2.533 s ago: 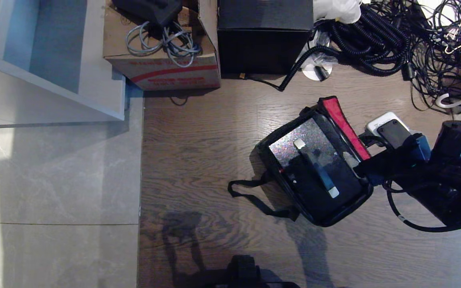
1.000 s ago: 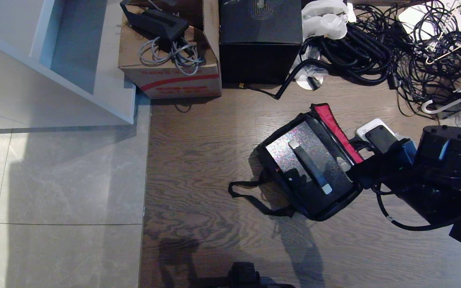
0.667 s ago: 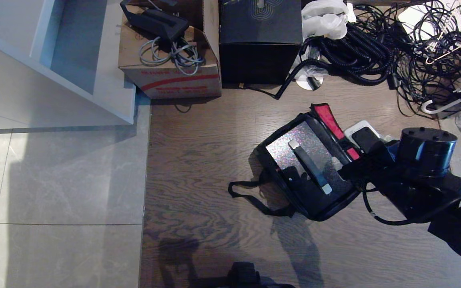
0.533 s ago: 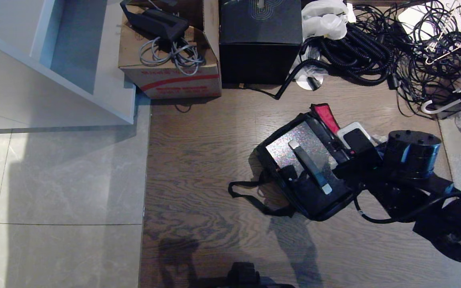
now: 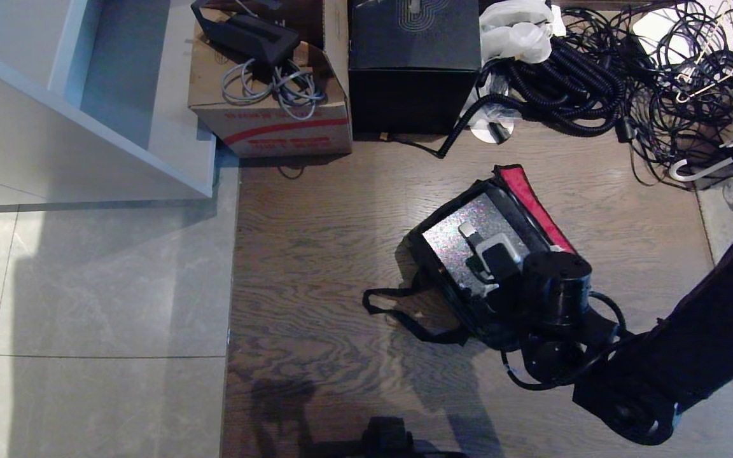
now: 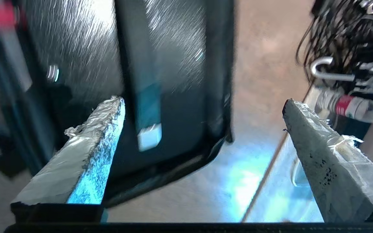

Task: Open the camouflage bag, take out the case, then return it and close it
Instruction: Grip the handle

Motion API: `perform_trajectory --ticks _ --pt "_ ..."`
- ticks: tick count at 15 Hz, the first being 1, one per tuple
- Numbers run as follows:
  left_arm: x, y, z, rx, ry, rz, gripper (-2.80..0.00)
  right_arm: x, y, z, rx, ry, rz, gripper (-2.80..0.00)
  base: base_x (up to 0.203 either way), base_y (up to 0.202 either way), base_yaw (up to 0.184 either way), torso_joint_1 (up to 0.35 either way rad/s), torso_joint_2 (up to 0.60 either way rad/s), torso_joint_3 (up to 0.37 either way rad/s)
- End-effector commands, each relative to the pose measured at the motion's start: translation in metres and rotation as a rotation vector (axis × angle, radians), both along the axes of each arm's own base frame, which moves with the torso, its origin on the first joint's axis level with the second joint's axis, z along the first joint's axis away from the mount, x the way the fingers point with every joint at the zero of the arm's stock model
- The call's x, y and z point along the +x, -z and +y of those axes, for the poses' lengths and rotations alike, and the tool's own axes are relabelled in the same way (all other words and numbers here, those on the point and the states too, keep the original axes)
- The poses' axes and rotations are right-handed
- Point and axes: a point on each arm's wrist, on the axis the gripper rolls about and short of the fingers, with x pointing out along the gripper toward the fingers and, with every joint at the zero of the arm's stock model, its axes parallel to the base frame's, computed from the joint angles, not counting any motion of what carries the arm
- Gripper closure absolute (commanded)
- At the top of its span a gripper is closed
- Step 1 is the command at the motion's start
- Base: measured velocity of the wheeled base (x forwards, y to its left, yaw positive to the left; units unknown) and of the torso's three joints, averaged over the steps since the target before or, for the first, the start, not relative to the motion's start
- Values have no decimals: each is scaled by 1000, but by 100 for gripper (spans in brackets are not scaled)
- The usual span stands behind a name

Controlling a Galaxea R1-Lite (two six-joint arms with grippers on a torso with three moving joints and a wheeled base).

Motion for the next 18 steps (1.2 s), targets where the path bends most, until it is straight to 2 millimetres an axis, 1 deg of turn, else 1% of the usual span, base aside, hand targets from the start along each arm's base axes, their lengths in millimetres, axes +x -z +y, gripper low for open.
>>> perform_trajectory --ticks 1,4,8,10,14,16,18 --pt "0 0 0 0 -1 -1 0 4 24 11 -60 53 47 -280 0 0 0 0 0 0" --pt "0 0 0 0 -1 0 0 15 36 22 -69 168 18 -280 0 0 0 0 0 0" --pt "0 0 0 0 -1 0 0 28 40 28 -42 187 -13 -280 0 0 0 0 0 0" --pt "0 0 0 0 -1 0 0 37 36 31 -5 194 -44 -280 0 0 0 0 0 0" --pt "0 0 0 0 -1 0 0 63 31 14 10 216 -54 -280 0 0 0 0 0 0" --pt "0 0 0 0 -1 0 0 70 38 11 -3 203 -30 -280 0 0 0 0 0 0" --pt "0 0 0 0 -1 -1 0 74 38 13 12 165 -32 -280 0 0 0 0 0 0"
